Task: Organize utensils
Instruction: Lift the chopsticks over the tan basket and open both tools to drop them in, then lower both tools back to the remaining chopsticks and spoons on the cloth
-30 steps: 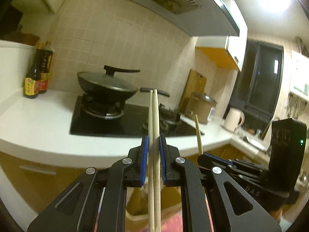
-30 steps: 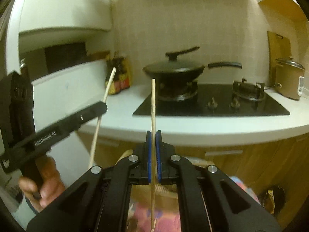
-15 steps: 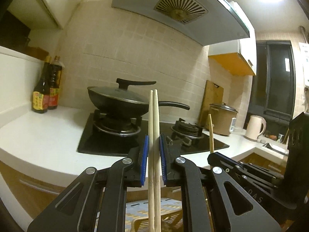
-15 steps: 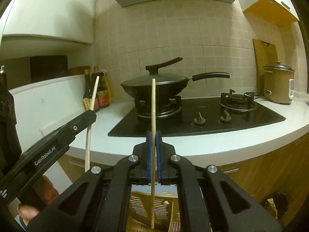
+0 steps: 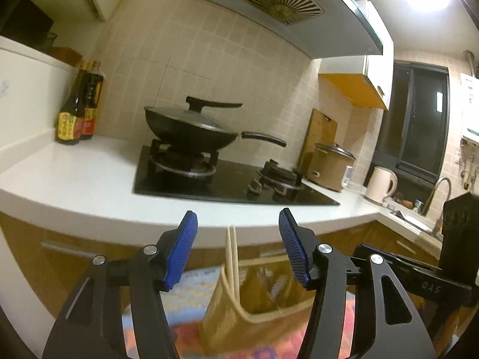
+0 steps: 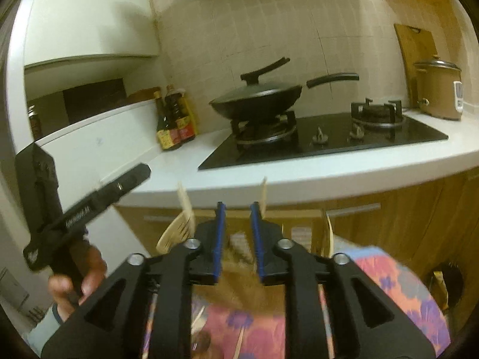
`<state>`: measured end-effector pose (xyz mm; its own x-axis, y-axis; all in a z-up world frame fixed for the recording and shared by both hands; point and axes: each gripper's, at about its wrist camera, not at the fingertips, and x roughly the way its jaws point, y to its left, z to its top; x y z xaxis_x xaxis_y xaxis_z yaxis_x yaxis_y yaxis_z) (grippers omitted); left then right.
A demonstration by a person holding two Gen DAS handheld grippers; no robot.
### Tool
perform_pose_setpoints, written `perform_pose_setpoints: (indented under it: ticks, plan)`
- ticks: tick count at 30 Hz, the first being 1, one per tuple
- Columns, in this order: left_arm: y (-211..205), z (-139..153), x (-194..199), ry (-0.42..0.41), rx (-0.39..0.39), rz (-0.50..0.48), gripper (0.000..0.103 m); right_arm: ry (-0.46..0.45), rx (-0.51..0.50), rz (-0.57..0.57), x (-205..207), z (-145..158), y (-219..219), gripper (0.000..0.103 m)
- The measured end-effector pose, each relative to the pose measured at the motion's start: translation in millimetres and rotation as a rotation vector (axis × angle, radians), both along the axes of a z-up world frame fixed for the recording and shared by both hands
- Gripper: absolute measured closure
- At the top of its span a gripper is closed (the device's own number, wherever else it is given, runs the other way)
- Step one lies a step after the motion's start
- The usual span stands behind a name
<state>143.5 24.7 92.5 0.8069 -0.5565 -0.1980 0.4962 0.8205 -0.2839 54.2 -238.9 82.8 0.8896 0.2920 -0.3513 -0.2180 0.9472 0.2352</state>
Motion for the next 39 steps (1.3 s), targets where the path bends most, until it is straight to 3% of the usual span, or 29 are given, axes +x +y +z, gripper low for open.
perform_pose_setpoints:
  ticks: [2, 5, 10, 13, 16, 20, 25, 32, 34, 35, 39]
  plan:
    - [10.7, -1.9, -12.4, 0.036, 0.005, -0.017, 0.042, 0.021, -0.005, 0.007, -17.0, -4.7, 1.3, 0.073]
    - [17.5, -12.1, -28.8, 0.12, 0.066, -0.037, 0.039, 0.084, -0.02, 0.009, -40.6, -18.8, 5.2, 0.055]
    - [18.0, -51.9, -54.2, 0.276, 0.221, -0.034, 0.039, 0.24, -0.066, 0.025, -58.8, -54.9, 18.7, 0.054]
    - [21.2, -76.7, -63.0, 0.344, 0.27, -0.028, 0.04, 0.344, -0.096, 0.027, -63.0, -81.3, 25.8, 0.055]
    - [23.2, -98.1, -66.0, 0.417, 0.315, -0.03, 0.041, 0.43, -0.112, 0.027, -64.9, -104.3, 30.4, 0.065]
    - [20.1, -119.4, -70.6, 0.472, 0.379, -0.041, 0.047, 0.524, -0.142, 0.015, -60.1, -126.3, 35.6, 0.071]
    - [14.2, -129.3, -73.9, 0.487, 0.427, -0.054, 0.048, 0.58, -0.182, 0.011, -54.7, -142.3, 42.8, 0.082]
    - [0.9, -140.5, -72.9, 0.526, 0.521, -0.041, 0.055, 0.597, -0.245, 0.009, -56.7, -147.6, 52.7, 0.09]
    - [-3.1, -144.5, -73.0, 0.539, 0.536, -0.058, 0.055, 0.599, -0.271, 0.012, -54.7, -148.9, 57.7, 0.102]
    - [-5.1, -146.1, -73.1, 0.545, 0.543, -0.068, 0.055, 0.612, -0.287, 0.012, -54.3, -150.3, 58.4, 0.102]
    - [-14.2, -149.9, -74.3, 0.549, 0.591, -0.086, 0.055, 0.636, -0.179, 0.06, -53.4, -151.7, 49.8, 0.102]
